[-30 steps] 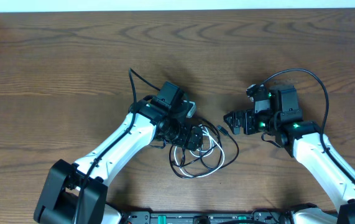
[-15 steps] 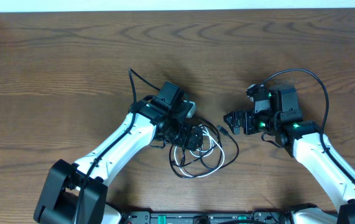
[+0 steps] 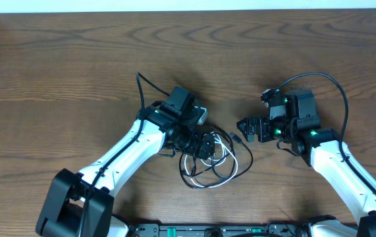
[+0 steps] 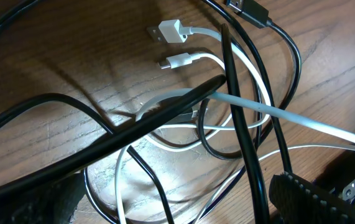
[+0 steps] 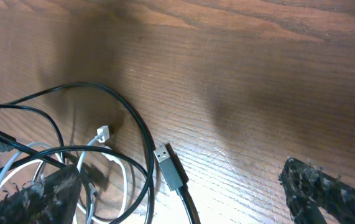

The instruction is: Untangle cables

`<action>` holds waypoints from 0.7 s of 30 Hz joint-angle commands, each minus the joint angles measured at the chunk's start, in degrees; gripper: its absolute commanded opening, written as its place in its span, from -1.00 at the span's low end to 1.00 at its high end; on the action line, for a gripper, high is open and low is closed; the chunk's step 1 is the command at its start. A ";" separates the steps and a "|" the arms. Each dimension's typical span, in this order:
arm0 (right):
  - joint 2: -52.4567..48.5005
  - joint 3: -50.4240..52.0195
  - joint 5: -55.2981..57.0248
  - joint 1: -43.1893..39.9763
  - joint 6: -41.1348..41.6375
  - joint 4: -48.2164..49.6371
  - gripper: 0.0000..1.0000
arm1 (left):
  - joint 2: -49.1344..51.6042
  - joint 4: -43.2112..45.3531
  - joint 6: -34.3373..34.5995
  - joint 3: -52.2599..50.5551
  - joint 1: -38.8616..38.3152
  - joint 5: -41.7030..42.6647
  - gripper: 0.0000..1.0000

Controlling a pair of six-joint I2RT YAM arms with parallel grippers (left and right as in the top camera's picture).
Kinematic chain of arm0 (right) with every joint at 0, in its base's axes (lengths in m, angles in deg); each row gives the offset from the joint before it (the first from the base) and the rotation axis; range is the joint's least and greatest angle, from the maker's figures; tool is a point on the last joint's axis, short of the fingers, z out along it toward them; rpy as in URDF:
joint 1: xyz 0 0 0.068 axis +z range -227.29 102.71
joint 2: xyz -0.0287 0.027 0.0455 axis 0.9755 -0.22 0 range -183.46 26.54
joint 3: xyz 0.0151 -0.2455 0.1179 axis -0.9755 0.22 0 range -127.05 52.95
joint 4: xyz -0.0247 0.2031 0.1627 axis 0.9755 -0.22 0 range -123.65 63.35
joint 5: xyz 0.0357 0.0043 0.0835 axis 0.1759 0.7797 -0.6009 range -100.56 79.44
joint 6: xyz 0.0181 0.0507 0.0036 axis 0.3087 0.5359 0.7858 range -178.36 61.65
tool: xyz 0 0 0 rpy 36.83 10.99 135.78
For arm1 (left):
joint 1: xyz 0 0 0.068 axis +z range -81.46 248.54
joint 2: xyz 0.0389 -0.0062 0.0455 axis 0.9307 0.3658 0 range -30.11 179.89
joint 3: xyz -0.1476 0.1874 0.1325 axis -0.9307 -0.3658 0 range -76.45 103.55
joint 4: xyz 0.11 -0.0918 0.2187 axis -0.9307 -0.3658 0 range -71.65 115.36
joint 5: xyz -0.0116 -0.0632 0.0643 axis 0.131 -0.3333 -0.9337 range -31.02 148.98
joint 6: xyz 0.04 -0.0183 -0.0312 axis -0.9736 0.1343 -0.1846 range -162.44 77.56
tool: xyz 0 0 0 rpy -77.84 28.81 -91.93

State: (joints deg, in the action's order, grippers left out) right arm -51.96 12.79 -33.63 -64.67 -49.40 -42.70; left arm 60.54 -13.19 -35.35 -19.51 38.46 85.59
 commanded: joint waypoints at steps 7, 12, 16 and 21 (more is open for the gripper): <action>-0.26 -0.22 -0.15 0.17 4.33 9.92 0.98 | 0.22 0.04 -0.37 1.40 0.17 -0.83 1.00; -0.26 -0.22 -9.07 0.17 22.77 10.86 0.99 | 0.22 0.50 -0.35 1.42 0.17 -4.85 1.00; -0.26 -0.22 -8.98 0.17 24.02 9.25 0.98 | 0.22 1.97 -0.35 1.42 0.17 -6.78 1.00; -0.26 -0.22 -9.01 0.17 24.02 7.52 0.98 | 0.22 1.84 -0.33 1.42 0.17 -6.58 1.00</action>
State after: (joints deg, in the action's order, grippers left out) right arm -51.98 12.79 -41.13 -64.67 -27.79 -35.16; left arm 60.54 -11.27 -35.33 -19.51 38.46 80.21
